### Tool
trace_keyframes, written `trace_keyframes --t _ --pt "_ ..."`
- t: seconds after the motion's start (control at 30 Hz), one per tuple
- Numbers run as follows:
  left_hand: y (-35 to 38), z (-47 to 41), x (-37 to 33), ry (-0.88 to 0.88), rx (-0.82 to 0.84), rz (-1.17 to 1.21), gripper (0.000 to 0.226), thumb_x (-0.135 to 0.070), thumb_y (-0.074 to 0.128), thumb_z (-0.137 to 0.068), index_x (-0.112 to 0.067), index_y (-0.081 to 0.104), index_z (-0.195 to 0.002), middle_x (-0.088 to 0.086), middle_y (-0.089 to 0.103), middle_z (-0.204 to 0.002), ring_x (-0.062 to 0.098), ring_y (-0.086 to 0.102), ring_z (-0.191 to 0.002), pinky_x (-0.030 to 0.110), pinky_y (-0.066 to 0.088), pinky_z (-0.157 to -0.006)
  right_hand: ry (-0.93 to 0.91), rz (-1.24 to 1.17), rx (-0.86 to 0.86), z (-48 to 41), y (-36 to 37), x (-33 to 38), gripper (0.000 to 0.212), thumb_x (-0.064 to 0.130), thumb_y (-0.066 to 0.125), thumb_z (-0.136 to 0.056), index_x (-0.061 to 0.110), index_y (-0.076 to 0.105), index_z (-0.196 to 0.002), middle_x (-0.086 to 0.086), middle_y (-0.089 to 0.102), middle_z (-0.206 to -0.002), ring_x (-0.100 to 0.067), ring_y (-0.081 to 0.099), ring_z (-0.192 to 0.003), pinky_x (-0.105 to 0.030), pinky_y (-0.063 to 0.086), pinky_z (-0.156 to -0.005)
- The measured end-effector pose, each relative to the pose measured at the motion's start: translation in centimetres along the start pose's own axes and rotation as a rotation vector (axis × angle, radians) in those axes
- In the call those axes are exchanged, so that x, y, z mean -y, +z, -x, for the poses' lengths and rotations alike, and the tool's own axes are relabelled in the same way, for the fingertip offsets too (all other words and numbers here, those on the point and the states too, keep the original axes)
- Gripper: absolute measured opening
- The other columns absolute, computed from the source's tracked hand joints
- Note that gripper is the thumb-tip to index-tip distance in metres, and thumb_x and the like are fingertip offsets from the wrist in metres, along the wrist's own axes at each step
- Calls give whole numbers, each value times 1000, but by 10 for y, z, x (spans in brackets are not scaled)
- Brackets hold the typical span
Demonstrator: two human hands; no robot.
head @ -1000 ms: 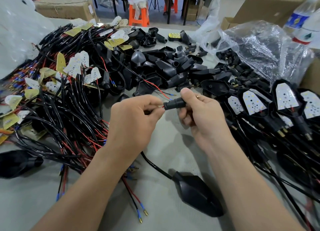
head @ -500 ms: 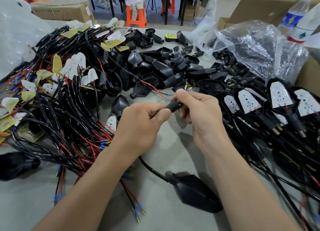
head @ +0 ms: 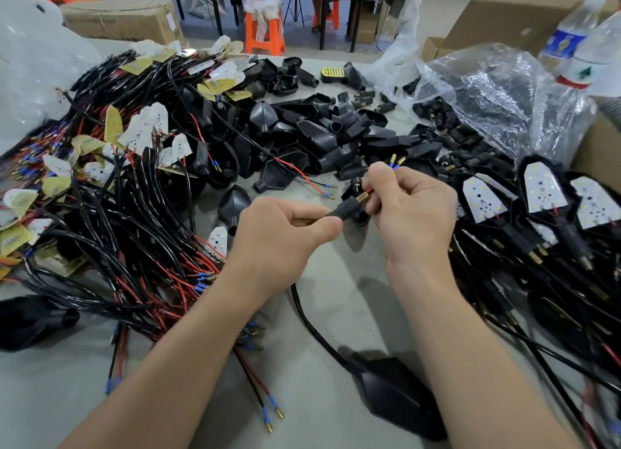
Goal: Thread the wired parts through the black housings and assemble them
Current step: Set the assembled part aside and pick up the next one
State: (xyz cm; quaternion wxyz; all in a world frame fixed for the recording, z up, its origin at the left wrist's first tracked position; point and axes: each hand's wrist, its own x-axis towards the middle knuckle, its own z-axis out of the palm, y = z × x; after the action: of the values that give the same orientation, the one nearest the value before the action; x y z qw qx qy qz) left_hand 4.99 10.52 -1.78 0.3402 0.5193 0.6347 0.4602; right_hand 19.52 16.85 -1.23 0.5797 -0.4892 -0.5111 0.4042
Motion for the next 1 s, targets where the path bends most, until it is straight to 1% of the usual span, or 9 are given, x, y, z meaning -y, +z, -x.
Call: trace_keyframes --t 0.07,0.13,0.27,0.43,0.53,0.73,0.8,0.9,1.0 --pt "3 3 -1 98 -47 -178 5 -44 72 -84 -45 77 -84 -3 69 -63 8 54 -54 32 47 -58 -56 122 -80 2 1 -2 33 39 68 -87 19 69 -60 5 60 -47 -5 47 -42 -23 39 -54" --pt "5 4 -3 110 -56 -263 28 -48 63 -86 -24 77 -82 -3 62 -57 9 50 -51 32 45 -56 -50 125 -98 2 2 -2 34 40 67 -86 18 68 -60 5 59 -46 -5 44 -41 -20 37 -51" --pt "5 1 -13 -78 128 100 42 -24 51 -105 -12 75 -72 -2 74 -70 9 59 -56 23 47 -58 60 -75 -39 -3 1 0 36 30 68 -91 17 68 -57 4 54 -46 -11 42 -45 -27 38 -51" --pt "0 3 -20 -330 363 541 58 -29 38 -109 -18 69 -61 5 67 -68 11 55 -50 19 46 -50 150 -390 -5 -5 0 7 43 14 62 -101 15 64 -59 2 49 -47 -6 34 -38 -17 27 -38" --pt "-2 5 -18 -294 393 504 52 -28 41 -108 -17 71 -67 5 71 -73 9 59 -55 17 49 -54 191 -467 -87 -17 -12 13 36 14 60 -103 9 61 -67 2 50 -48 -6 33 -38 -17 28 -38" --pt "5 3 -10 -190 248 336 31 -21 55 -104 -8 77 -86 0 77 -83 6 65 -65 18 56 -66 224 -626 -148 -20 -20 12 32 18 57 -105 9 63 -75 2 54 -54 -8 40 -42 -19 36 -43" --pt "4 3 -9 -203 231 377 31 -20 55 -103 -7 76 -85 2 77 -81 7 63 -59 18 55 -62 190 -529 -74 -18 -15 10 30 17 60 -103 10 66 -74 0 57 -56 -9 43 -45 -19 36 -45" --pt "1 2 -8 -206 238 453 31 -26 56 -97 -7 75 -83 5 76 -82 9 59 -56 17 52 -59 84 -203 183 -5 -3 8 25 14 66 -97 12 71 -73 -3 57 -57 -11 43 -47 -20 34 -45" --pt "-2 2 -8 -184 234 454 34 -37 59 -85 -9 76 -81 7 76 -85 11 60 -60 19 52 -62 36 -178 259 2 2 9 29 8 62 -97 14 76 -72 -3 55 -56 -8 44 -47 -18 33 -44"
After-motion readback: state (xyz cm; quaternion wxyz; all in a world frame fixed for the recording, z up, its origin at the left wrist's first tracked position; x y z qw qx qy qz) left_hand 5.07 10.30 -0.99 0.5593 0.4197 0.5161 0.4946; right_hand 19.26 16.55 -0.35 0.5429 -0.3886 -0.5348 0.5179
